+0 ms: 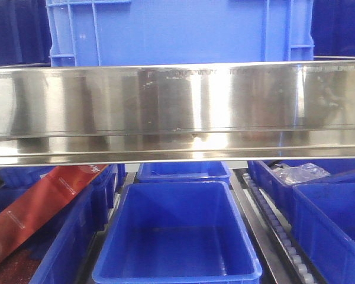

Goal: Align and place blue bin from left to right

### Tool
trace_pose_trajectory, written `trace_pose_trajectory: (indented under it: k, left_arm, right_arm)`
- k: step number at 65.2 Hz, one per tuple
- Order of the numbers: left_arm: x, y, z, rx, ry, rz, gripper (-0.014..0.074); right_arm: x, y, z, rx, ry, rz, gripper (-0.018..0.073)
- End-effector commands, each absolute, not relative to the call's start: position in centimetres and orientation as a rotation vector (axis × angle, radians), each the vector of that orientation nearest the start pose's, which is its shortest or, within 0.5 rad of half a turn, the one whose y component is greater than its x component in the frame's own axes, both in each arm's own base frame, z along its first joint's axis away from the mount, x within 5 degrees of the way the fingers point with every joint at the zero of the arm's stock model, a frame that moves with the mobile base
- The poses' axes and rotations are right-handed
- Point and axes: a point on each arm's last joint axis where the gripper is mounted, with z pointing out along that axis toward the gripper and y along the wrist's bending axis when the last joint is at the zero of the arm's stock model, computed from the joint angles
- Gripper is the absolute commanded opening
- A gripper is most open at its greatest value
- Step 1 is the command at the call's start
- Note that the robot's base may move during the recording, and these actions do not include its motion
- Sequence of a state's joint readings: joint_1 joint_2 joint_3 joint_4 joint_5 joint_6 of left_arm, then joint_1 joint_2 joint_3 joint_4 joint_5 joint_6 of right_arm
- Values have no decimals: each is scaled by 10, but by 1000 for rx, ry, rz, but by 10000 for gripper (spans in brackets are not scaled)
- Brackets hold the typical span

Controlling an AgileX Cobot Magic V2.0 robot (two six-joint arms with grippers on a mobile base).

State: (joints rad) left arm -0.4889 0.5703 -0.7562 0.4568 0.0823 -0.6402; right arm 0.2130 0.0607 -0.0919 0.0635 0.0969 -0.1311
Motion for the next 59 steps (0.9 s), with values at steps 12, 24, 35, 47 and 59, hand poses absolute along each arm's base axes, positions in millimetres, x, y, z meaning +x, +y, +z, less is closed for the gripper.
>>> trace_pose_trajectory:
  k: [12,24,35,47,59]
  left_arm:
    - [94,-48,416,194,1358,-547,-111]
    - [94,-48,417,196,1350,-550,-111]
    - [94,-48,417,196,1350,-550,-111]
    - [94,-48,417,196,1350,-550,-111]
    - [94,-48,417,196,1350,-550,-111]
  right_arm:
    - [55,9,216,-139,1444,119,-80]
    - [55,10,214,-143,1470,119,-80]
    - [55,10,212,-146,1493,120,-80]
    - [55,10,212,-146,1493,120,-80]
    - [55,10,212,-146,1493,120,-80]
